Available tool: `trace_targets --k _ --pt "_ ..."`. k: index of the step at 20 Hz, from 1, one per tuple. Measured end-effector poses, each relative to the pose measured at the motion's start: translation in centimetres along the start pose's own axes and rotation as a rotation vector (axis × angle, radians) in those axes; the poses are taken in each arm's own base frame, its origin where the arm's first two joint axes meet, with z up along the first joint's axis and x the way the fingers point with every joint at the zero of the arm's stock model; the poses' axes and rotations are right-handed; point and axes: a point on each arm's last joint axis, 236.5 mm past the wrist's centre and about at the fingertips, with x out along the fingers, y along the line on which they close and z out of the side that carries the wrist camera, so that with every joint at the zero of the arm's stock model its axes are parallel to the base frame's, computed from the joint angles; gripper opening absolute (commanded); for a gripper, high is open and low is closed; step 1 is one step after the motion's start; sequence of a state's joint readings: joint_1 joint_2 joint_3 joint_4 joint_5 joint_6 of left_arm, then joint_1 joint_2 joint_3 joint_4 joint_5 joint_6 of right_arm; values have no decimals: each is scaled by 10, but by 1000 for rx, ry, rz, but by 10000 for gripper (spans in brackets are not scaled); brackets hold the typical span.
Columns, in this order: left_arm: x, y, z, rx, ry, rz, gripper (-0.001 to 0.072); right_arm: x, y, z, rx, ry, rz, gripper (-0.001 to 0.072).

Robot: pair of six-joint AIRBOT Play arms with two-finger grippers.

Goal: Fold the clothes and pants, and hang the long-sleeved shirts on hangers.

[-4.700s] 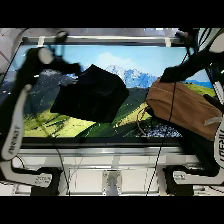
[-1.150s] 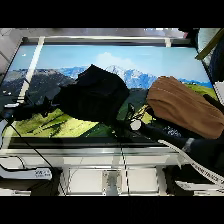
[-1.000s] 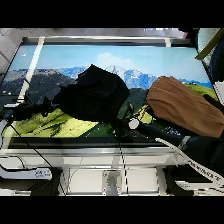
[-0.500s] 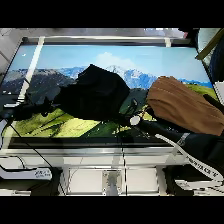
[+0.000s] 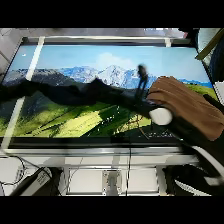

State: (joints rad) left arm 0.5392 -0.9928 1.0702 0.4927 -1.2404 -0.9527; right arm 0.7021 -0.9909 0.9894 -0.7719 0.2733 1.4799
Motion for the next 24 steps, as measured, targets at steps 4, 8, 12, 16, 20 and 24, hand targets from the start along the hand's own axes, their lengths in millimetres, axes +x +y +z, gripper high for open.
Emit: trace_targets --k 4,8,12,16,20,24 --pt "-87 -100 71 324 -284 94 37 -48 81 63 -94 -93 144 29" --pt "-127 -134 96 411 -401 174 36 -47 77 65 -36 -16 124 29" --pt "-82 -95 92 321 -249 147 37 -11 10 59 44 59 -11 29" --pt "24 -24 51 223 63 140 37 44 -92 27 141 160 -176 29" --pt "132 60 1 88 249 225 38 96 -187 9 169 155 -305 29" --pt "191 93 -28 16 281 244 38 137 -252 26 70 107 -359 30"
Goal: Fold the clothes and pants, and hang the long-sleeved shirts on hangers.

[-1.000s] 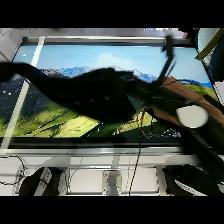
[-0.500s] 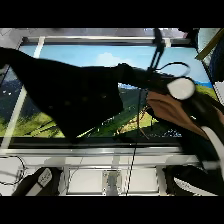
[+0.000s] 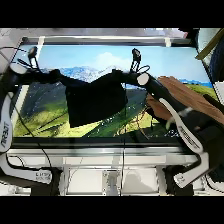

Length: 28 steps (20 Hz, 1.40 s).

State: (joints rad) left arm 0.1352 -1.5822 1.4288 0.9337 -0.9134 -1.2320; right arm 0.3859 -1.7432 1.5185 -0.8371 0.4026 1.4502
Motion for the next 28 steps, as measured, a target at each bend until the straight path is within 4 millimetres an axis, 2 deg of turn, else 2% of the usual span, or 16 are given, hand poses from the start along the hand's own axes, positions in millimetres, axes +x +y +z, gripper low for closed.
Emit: trace_targets --k 2,4,6,8,10,14,17,21,24,26,27,28 --pt "13 -7 -6 3 16 -13 38 13 -24 24 -22 -42 -25 31" --pt "16 -19 -8 24 24 -32 37 13 -47 44 -35 -56 -48 30" --pt "12 -34 -13 52 42 -54 36 8 -70 45 -51 4 -69 30" --pt "5 -52 -24 87 77 -79 36 3 -86 27 -109 113 -86 30" --pt "-3 -71 -46 137 133 -91 36 -4 -96 0 -171 250 -98 31" --pt "-17 -98 -116 191 275 -88 35 -28 -109 -48 -254 493 -123 30" --pt "-24 -112 -176 195 377 -87 36 -43 -119 -67 -289 603 -148 31" --pt "-21 -121 -244 198 496 -82 36 -54 -125 -79 -306 674 -165 31" --pt "-18 -124 -283 188 563 -72 36 -62 -129 -91 -305 733 -173 31" --pt "-17 -121 -299 183 591 -52 38 -69 -134 -105 -296 788 -177 32" --pt "-17 -118 -304 181 600 -38 67 -72 -135 -111 -289 814 -177 60" --pt "-17 -117 -308 182 607 -29 311 -76 -137 -117 -284 837 -178 226"
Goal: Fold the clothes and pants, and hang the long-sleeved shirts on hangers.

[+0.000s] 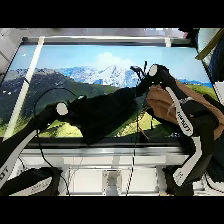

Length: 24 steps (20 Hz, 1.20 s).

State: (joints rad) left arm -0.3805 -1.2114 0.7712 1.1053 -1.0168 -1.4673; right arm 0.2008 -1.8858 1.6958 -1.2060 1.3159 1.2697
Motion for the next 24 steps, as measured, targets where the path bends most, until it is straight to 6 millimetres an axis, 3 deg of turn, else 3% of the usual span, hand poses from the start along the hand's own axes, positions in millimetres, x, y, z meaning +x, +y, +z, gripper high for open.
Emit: trace_targets --k 1,2,6,10,11,12,16,17,18,24 --pt "1 2 -4 -3 13 11 672 1 -1 -5 -2 17 -5 444" --pt "2 2 -5 -11 13 12 689 0 -1 -8 -2 33 -4 470" --pt "-20 -8 15 -14 -64 -4 694 -28 11 -10 -16 63 31 482" --pt "-81 -11 49 -15 -253 -17 694 -83 0 33 -10 -124 7 486" --pt "-98 -9 55 -21 -307 -17 694 -93 -6 41 11 -163 3 579" --pt "-113 -7 60 -28 -356 -15 694 -98 -16 45 49 -185 0 615" --pt "-155 2 69 -54 -485 -2 694 -85 -44 41 233 -166 93 614" --pt "-159 4 69 -57 -498 0 694 -78 -44 40 263 -153 153 618" --pt "-163 4 69 -61 -511 1 694 -73 -43 40 287 -146 210 697" --pt "-171 7 71 -117 -535 -8 694 -29 -44 37 380 -84 445 695"
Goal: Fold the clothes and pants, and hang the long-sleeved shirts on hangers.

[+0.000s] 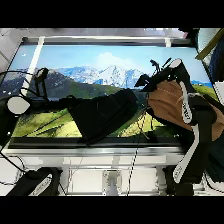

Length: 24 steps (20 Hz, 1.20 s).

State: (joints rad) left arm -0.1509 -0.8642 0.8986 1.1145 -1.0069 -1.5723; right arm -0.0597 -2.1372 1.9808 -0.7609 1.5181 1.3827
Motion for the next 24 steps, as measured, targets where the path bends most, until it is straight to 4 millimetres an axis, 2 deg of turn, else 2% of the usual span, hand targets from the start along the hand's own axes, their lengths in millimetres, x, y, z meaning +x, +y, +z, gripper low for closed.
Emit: trace_targets --k 4,9,12,16,17,19,21,24 --pt "-1 0 0 -26 -2 0 694 22 -9 -6 34 51 60 687" --pt "-1 0 0 -43 -2 0 694 36 -17 -20 27 118 36 670" --pt "-1 0 0 -44 -2 0 694 48 -11 -28 10 159 23 670" --pt "-1 0 0 -44 -2 0 694 74 6 -41 -29 219 16 665" --pt "-1 0 0 -44 -2 0 694 80 10 -45 -39 233 13 618" --pt "-1 0 0 -44 -2 0 694 90 14 -51 -57 258 -2 396" --pt "-1 1 0 -42 -2 3 694 98 15 -54 -77 269 -21 43" --pt "-1 2 0 -39 -2 8 694 103 23 -57 -109 279 -13 33"
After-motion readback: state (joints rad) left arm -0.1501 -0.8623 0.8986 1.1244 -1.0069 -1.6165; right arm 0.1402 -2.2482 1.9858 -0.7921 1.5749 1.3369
